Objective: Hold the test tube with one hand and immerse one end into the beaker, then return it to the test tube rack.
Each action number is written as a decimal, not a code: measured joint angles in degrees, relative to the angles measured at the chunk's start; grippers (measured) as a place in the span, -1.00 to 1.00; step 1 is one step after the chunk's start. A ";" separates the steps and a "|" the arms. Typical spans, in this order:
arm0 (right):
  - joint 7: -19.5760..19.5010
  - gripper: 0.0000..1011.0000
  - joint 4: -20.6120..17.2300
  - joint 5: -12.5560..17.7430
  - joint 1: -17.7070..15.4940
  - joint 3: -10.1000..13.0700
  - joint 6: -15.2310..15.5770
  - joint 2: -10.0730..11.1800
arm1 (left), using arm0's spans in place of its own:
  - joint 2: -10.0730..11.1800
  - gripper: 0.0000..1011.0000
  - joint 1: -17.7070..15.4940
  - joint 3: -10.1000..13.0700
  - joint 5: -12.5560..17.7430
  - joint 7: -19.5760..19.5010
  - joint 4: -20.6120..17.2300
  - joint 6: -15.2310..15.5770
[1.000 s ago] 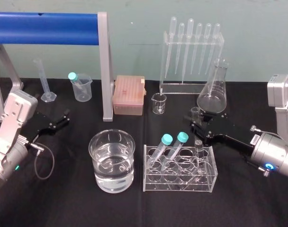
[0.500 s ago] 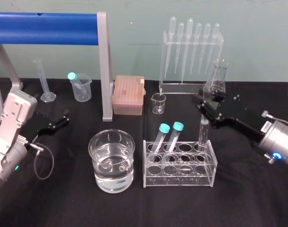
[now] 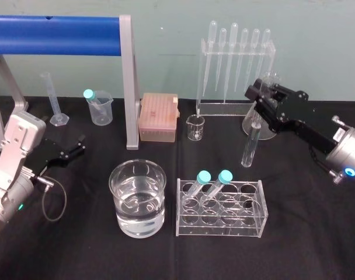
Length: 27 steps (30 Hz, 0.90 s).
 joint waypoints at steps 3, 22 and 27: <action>-0.43 -0.56 1.47 -0.17 1.31 -0.29 -0.49 -0.81 | 0.00 0.98 0.00 0.00 0.00 0.00 0.00 0.00; -0.99 -0.56 5.28 -1.65 4.22 -1.59 -0.83 -2.54 | 0.00 0.98 0.00 0.00 0.00 0.00 0.00 0.00; -0.98 -0.55 5.16 -1.62 4.13 -1.56 -0.84 -2.47 | 0.00 0.98 0.00 0.00 0.00 0.00 0.00 0.00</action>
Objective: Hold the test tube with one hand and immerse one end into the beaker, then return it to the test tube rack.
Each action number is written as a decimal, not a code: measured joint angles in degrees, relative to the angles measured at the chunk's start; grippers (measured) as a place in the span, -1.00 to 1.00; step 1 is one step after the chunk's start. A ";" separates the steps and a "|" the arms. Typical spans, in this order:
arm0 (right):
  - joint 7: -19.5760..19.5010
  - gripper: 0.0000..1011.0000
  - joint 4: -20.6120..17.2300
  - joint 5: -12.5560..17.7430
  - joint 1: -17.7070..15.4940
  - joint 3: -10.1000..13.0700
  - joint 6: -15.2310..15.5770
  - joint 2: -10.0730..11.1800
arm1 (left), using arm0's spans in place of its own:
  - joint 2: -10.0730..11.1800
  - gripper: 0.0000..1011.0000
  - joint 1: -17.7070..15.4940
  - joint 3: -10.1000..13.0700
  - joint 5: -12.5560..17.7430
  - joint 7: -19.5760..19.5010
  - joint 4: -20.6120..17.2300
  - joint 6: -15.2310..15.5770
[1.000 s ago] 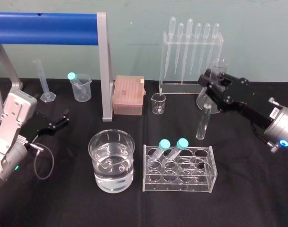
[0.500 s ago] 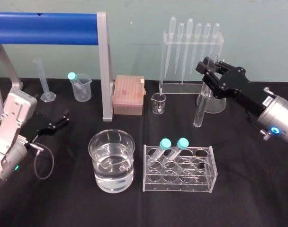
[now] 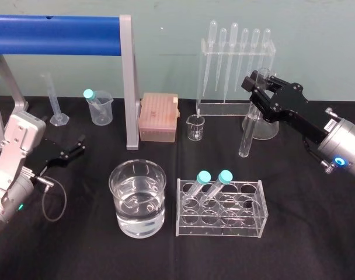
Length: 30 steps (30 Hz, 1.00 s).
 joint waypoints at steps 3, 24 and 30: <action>0.00 -0.55 -0.04 0.01 -0.03 0.01 0.00 0.02 | 0.00 0.98 0.00 0.00 0.00 0.00 0.00 0.00; 0.05 -0.56 -0.21 0.09 -0.16 0.07 -0.04 0.11 | 0.00 0.98 0.00 0.00 0.00 0.00 0.00 0.00; 0.05 -0.55 -0.22 0.09 -0.17 0.07 -0.04 0.11 | 0.00 0.98 0.00 0.00 0.00 0.00 0.00 0.00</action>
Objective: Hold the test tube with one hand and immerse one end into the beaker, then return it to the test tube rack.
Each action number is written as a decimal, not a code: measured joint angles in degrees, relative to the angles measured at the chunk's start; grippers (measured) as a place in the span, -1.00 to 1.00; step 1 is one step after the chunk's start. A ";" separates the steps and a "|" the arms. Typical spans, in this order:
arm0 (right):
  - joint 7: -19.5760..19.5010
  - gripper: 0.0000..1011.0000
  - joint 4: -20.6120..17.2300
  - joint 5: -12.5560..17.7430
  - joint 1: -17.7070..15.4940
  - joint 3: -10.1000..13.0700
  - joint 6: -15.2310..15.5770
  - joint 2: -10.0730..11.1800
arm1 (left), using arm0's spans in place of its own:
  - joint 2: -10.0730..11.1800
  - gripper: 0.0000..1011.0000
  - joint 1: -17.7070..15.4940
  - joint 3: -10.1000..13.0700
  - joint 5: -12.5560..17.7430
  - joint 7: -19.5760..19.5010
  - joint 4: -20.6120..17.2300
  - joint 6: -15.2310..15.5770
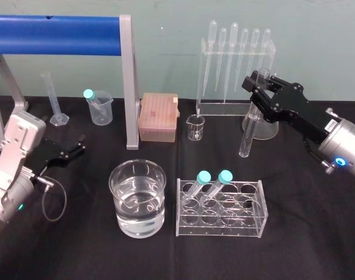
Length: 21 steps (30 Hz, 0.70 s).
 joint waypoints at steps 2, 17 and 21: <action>0.00 -0.56 0.00 0.00 0.00 0.00 0.00 0.00 | 0.00 0.98 0.00 0.00 0.00 0.00 0.00 0.00; -0.01 -0.56 0.00 0.00 0.00 0.00 0.00 0.00 | 0.00 0.98 0.00 0.00 0.00 0.00 0.00 0.00; -0.01 -0.56 0.00 0.00 0.00 0.00 0.00 0.00 | 0.00 0.98 0.00 0.00 0.00 0.00 0.00 0.00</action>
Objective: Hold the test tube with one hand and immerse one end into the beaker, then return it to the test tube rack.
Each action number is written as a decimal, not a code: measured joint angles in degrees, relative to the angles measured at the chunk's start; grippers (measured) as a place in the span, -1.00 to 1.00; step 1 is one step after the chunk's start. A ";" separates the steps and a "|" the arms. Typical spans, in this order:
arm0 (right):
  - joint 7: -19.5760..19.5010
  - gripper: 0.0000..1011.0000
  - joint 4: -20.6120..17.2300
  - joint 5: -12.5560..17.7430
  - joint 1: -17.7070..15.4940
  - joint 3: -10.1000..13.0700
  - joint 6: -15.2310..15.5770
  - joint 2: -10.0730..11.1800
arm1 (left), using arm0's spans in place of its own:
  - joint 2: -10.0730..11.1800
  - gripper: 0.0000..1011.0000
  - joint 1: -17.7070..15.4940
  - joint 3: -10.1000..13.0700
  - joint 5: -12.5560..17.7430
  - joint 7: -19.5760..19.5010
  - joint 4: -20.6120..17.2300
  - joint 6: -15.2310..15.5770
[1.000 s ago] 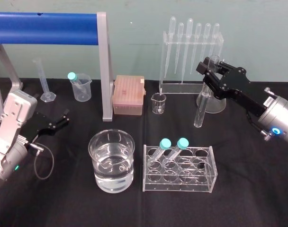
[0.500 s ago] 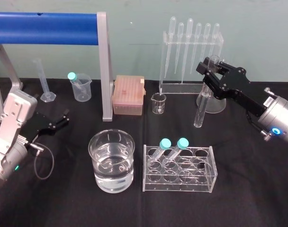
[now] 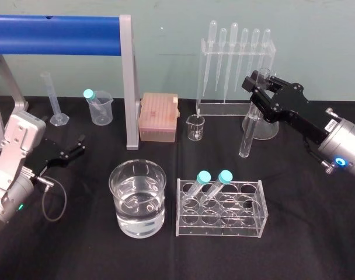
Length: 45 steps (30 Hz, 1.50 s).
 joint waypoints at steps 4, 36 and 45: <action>0.07 -0.56 0.00 -0.05 0.08 -0.08 0.02 0.03 | 0.00 0.98 0.00 0.00 0.00 0.00 0.00 0.00; 21.91 -0.56 8.07 4.29 16.40 -16.17 2.70 -8.89 | 0.00 0.98 0.00 0.00 0.00 0.00 0.00 0.00; 24.41 -0.56 12.30 5.15 18.41 -19.61 3.01 -11.32 | 0.00 0.98 0.00 0.00 0.00 0.00 0.00 0.00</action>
